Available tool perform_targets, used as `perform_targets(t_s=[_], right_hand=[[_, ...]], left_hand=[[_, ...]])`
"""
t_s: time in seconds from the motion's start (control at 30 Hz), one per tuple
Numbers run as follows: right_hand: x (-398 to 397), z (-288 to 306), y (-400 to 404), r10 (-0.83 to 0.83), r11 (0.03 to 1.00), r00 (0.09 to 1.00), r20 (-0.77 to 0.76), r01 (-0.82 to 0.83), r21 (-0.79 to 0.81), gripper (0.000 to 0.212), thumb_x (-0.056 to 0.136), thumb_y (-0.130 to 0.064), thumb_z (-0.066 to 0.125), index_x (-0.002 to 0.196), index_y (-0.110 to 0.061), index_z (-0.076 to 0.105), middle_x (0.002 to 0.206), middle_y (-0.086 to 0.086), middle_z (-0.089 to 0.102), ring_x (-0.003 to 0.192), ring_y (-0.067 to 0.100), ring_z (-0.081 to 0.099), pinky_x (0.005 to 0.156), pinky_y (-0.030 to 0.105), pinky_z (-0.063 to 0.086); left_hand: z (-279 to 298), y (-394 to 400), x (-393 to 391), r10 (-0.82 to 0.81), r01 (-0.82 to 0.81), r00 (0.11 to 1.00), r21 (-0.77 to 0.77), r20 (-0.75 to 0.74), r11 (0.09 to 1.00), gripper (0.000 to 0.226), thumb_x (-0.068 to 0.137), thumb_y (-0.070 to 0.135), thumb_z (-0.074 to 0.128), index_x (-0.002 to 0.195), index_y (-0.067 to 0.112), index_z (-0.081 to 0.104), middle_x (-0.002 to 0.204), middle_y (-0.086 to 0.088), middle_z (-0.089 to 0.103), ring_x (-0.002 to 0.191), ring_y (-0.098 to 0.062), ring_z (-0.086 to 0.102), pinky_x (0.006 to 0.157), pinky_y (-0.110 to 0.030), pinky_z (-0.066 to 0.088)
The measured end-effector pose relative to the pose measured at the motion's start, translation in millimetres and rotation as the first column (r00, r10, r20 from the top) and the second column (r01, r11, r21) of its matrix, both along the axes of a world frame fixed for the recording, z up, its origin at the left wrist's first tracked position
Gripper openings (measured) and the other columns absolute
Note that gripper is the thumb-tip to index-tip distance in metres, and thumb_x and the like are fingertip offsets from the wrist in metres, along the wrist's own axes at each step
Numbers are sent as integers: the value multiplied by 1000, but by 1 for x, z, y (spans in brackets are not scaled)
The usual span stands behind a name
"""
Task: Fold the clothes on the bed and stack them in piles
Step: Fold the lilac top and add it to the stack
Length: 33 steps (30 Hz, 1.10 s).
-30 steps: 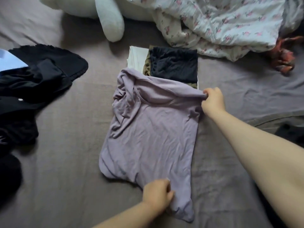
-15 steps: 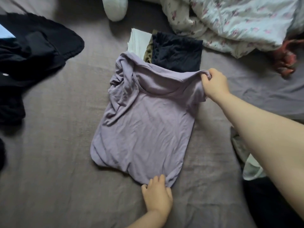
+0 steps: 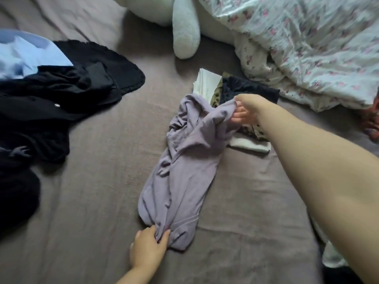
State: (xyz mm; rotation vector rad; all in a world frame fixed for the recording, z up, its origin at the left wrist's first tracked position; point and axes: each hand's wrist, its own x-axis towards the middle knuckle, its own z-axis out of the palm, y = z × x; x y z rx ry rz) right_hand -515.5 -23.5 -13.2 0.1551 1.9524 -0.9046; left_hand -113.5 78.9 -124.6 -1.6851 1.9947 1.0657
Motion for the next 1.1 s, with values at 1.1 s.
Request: perform_targets(t_s=[1.1], right_hand=[[384, -64, 301, -409, 913, 839, 359, 376, 160, 18, 87, -19, 66, 91, -2, 69, 79, 14, 68, 67, 21, 61, 55, 25, 42]], left_hand=[[32, 31, 98, 427, -266, 892, 591, -149, 762, 21, 87, 21, 68, 101, 5, 68, 91, -9, 72, 83, -18, 66, 75, -31, 54]])
